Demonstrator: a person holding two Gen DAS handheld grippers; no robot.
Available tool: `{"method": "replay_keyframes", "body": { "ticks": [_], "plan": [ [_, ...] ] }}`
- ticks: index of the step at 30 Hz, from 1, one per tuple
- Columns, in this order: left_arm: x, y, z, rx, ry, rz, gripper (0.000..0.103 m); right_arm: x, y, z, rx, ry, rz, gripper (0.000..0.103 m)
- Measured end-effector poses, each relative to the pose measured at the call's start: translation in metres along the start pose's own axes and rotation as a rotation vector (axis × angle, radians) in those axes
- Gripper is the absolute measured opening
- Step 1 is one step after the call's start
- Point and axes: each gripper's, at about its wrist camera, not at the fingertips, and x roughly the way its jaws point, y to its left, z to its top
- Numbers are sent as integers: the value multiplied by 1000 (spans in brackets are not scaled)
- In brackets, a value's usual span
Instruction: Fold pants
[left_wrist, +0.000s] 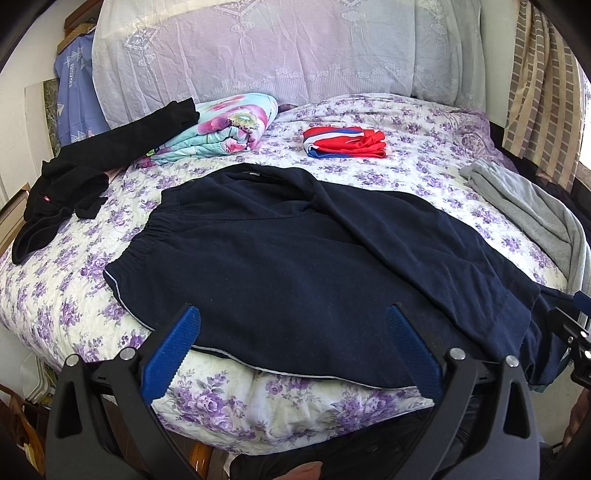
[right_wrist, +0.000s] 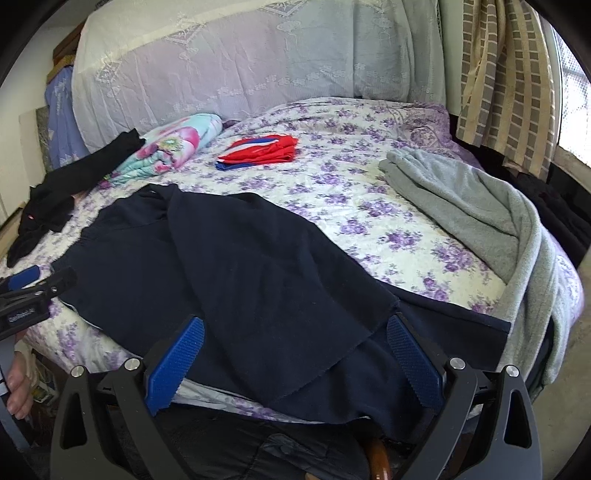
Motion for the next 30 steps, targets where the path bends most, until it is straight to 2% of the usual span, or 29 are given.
{"method": "replay_keyframes", "body": {
  "ticks": [7, 21, 23, 25, 27, 30],
  "plan": [
    [8, -3, -3, -9, 32, 1, 99, 4, -8, 2, -19, -9, -98, 100],
    [22, 7, 6, -18, 74, -10, 99, 11, -10, 6, -18, 13, -81, 100],
    [25, 7, 6, -19, 79, -16, 99, 7, -18, 5, -6, -6, 30, 100],
    [27, 10, 6, -24, 80, -25, 99, 3, -44, 0, 83, -3, 260, 99],
    [30, 12, 7, -34, 81, -32, 99, 7, -76, -7, 214, 18, 446, 100],
    [33, 15, 8, -43, 80, -47, 99, 19, -112, -17, 390, 73, 599, 100]
  ]
}}
